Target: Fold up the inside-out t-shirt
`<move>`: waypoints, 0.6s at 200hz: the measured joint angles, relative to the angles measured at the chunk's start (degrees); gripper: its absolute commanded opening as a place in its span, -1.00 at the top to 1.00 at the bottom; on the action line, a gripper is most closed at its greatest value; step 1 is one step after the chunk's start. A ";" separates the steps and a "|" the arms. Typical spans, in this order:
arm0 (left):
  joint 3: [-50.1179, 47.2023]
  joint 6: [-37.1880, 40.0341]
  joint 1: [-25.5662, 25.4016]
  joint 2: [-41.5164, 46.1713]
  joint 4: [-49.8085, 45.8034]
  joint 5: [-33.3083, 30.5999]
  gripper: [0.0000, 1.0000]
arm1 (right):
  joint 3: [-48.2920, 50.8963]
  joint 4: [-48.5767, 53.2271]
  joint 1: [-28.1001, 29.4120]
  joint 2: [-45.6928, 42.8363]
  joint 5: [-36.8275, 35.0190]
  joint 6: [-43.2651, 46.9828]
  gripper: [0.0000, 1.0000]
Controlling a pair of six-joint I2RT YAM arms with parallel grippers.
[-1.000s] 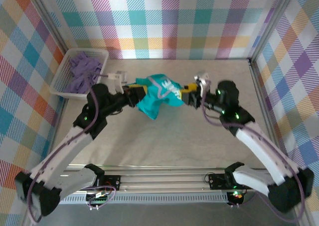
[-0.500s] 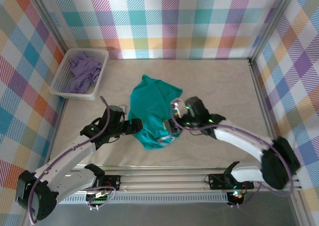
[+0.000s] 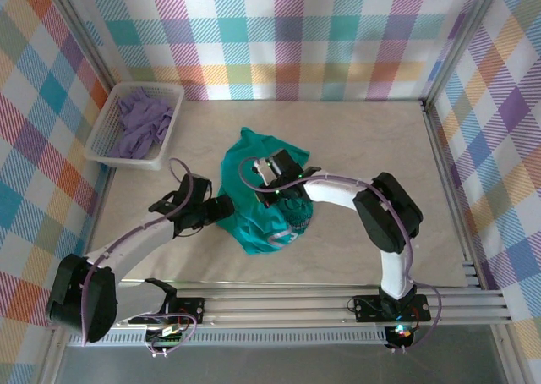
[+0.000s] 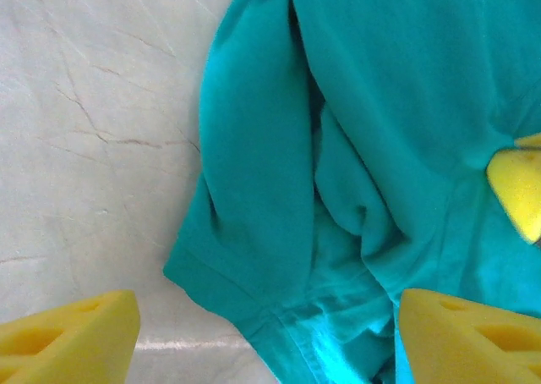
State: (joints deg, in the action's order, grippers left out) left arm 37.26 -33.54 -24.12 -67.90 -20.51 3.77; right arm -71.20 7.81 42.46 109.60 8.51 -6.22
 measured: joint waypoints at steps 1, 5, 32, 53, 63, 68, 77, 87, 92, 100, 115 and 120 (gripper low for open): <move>-0.02 0.02 -0.11 0.04 0.00 -0.02 -0.60 | 0.07 0.02 -0.07 -0.17 0.09 0.09 1.00; -0.31 0.20 -0.76 0.44 0.07 0.07 -0.60 | 0.76 0.00 -0.61 -1.38 0.52 -0.46 1.00; -3.17 1.44 -3.30 4.68 3.37 2.12 -0.60 | 8.90 -0.90 -8.26 -15.80 4.66 -4.81 1.00; -4.22 2.47 -5.22 5.60 7.89 4.11 -0.57 | 11.34 -1.90 -13.57 -23.26 5.42 -7.87 1.00; -3.85 3.26 -6.56 4.70 9.46 4.74 -0.55 | 12.15 -2.45 -14.25 -24.52 5.75 -8.94 1.00; -3.37 3.74 -7.39 3.76 10.12 4.83 -0.54 | 12.66 -2.62 -14.38 -24.74 5.99 -9.49 1.00; -2.08 4.74 -9.09 1.46 10.88 5.20 -0.51 | 13.79 -2.67 -14.73 -24.81 6.32 -10.16 1.00; -0.50 5.75 -10.93 -1.57 11.89 5.22 -0.44 | 15.30 -2.54 -15.17 -24.70 6.60 -10.95 1.00; 0.48 6.21 -11.76 -3.28 12.15 5.20 -0.41 | 15.89 -2.23 -15.32 -24.61 6.71 -11.17 1.00; 1.99 7.23 -12.72 -5.92 12.76 5.18 -0.36 | 16.50 -1.95 -15.58 -24.33 6.99 -11.43 1.00; 4.92 9.29 -13.90 -10.82 13.64 4.46 -0.29 | 16.90 -1.70 -16.28 -23.78 7.23 -11.82 0.99; 5.95 9.84 -14.14 -12.57 13.73 4.02 -0.29 | 16.90 -1.62 -16.46 -23.65 7.26 -11.89 0.99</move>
State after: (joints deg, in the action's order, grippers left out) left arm 43.20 -23.70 -38.26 -80.47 -6.79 7.79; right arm -54.30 6.20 26.00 85.95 15.77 -18.11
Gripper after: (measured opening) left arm 0.653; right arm 0.042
